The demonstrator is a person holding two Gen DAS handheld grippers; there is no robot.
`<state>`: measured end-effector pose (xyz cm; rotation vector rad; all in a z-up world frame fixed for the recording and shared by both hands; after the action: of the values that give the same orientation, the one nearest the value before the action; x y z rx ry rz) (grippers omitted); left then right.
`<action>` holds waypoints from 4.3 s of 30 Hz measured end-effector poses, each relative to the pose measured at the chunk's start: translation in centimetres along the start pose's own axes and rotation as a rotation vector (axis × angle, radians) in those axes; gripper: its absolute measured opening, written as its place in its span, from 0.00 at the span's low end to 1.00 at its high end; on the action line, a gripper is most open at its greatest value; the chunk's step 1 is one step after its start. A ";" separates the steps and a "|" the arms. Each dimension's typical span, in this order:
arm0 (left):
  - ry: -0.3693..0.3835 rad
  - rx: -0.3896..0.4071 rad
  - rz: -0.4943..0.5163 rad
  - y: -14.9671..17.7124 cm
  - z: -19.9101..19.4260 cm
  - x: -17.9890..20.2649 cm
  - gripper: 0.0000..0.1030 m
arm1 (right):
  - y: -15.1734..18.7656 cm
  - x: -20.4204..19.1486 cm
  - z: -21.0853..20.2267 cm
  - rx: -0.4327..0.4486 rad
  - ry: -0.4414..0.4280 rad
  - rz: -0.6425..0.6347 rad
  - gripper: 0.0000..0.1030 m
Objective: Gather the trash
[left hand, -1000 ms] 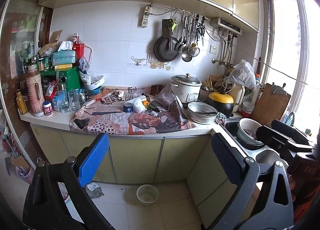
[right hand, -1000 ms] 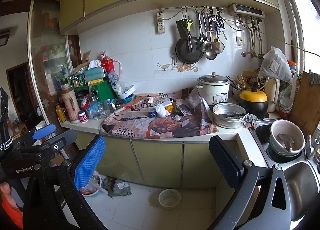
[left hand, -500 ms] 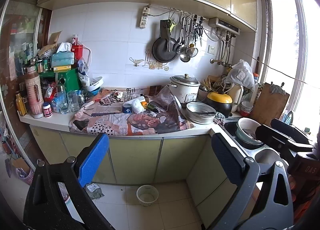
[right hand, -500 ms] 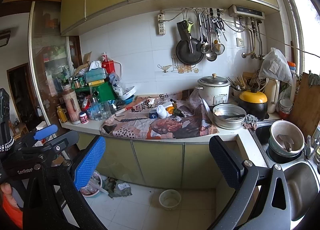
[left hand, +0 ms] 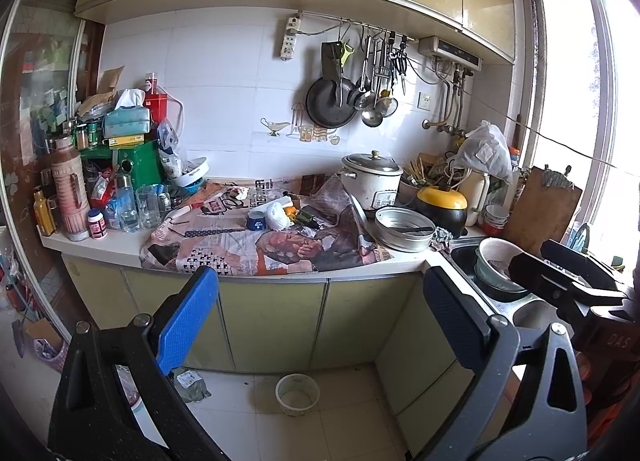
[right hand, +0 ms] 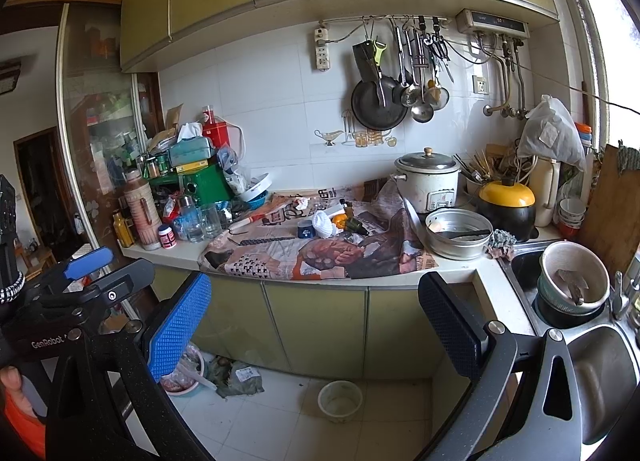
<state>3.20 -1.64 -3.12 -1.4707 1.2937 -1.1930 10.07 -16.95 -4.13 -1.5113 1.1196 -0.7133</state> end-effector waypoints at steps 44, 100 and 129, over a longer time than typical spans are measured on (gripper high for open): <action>-0.080 -0.222 -0.035 -2.1 35.7 -13.4 0.95 | -1.4 7.2 26.8 -0.159 0.171 0.098 1.00; -0.217 -0.494 -0.230 8.0 62.9 -14.8 0.21 | 8.6 13.0 59.5 -0.637 -0.202 0.061 0.43; 0.031 -0.498 -0.120 11.1 39.9 -7.2 0.21 | 8.6 9.3 33.9 -0.472 -0.035 0.167 0.43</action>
<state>39.73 3.75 -23.32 -1.9105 1.6216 -1.0120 41.21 -11.88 -21.97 -1.7828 1.4363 -0.3162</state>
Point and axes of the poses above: each gripper's, at about its wrist camera, not at the fingertips, and z roughly the way its jaws point, x to its right, y to its underside, the point moved 6 cm from there along z, roughly the way its jaws point, and after that the axes turned 10 degrees about x, right-handed, at the moved point
